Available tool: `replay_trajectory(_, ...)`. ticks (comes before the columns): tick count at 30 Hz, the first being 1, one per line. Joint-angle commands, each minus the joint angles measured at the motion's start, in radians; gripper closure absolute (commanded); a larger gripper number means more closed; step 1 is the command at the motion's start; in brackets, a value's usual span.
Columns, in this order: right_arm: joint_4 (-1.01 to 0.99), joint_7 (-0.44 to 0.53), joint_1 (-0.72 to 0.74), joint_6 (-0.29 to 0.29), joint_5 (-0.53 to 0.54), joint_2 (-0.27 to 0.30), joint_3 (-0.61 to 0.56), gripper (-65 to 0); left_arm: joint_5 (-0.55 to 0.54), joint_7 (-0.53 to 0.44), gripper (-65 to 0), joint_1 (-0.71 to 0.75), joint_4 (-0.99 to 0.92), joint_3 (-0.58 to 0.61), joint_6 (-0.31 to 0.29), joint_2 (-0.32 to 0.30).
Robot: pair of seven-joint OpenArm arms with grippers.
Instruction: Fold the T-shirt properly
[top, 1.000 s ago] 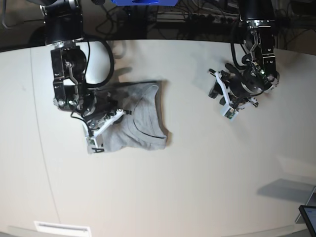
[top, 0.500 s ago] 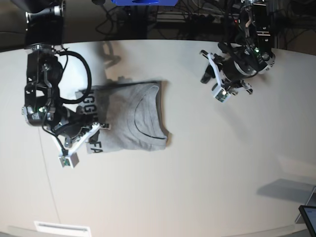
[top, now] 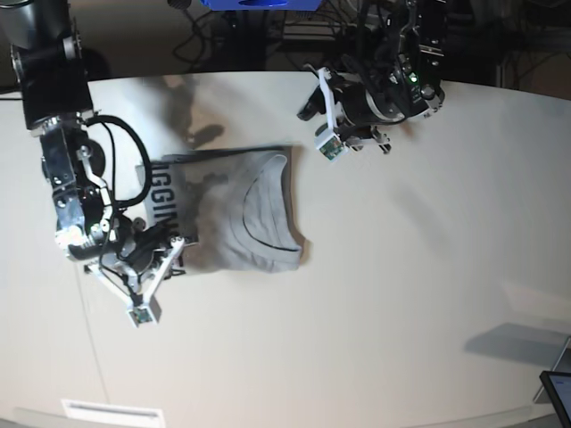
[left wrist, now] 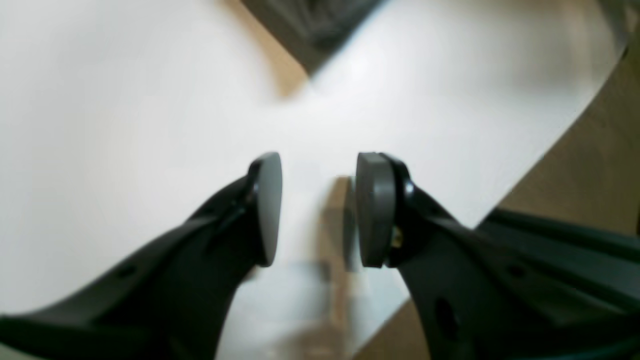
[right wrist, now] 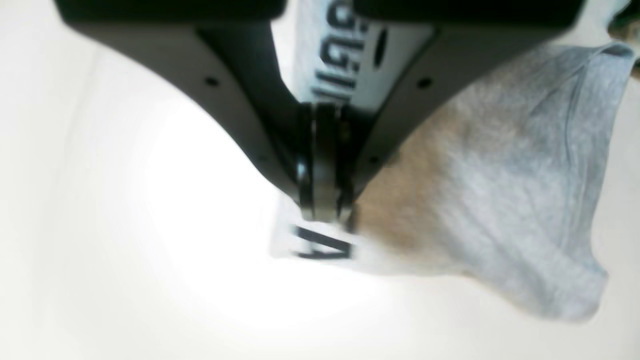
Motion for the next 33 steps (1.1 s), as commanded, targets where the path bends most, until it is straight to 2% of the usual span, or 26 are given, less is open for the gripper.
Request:
replay_trajectory(1, -0.007, 0.033, 0.045, 0.001, -0.008, 0.013, -0.002, -0.1, -0.020, -0.022, -24.0, -0.005, 0.020, 0.015, -0.001, 0.005)
replay_trajectory(8, -0.217, 0.134, 0.146, 0.001, -0.008, 0.013, -0.120, -0.1, -0.020, -0.025, -24.0, -0.016, 0.017, 0.121, -0.001, 0.011)
replay_trajectory(12, -0.341, 0.195, 0.207, 0.001, -0.008, 0.013, -0.201, -0.1, -0.020, -0.025, -24.0, -0.020, 0.014, 0.119, -0.001, 0.034)
replay_trajectory(18, -0.524, 0.292, 0.293, 0.001, -0.008, 0.014, -0.336, -0.1, -0.020, -0.023, -24.0, -0.043, -0.003, 0.127, -0.001, 0.036)
replay_trajectory(26, -0.584, 0.329, 0.316, 0.003, -0.010, 0.057, -0.347, -0.1, -0.026, -0.026, -24.0, -0.080, -0.074, 0.129, -0.001, 0.039)
replay_trajectory(30, -0.616, 0.332, 0.307, 0.056, -0.010, 0.056, -0.344, -0.1, -0.020, -0.026, -24.0, -0.114, -0.082, 0.119, -0.001, 0.059)
replay_trajectory(33, -0.623, 0.354, 0.290, 0.061, -0.010, 0.059, -0.343, -0.1, -0.020, -0.022, -24.0, -0.143, -0.082, 0.121, -0.001, 0.065)
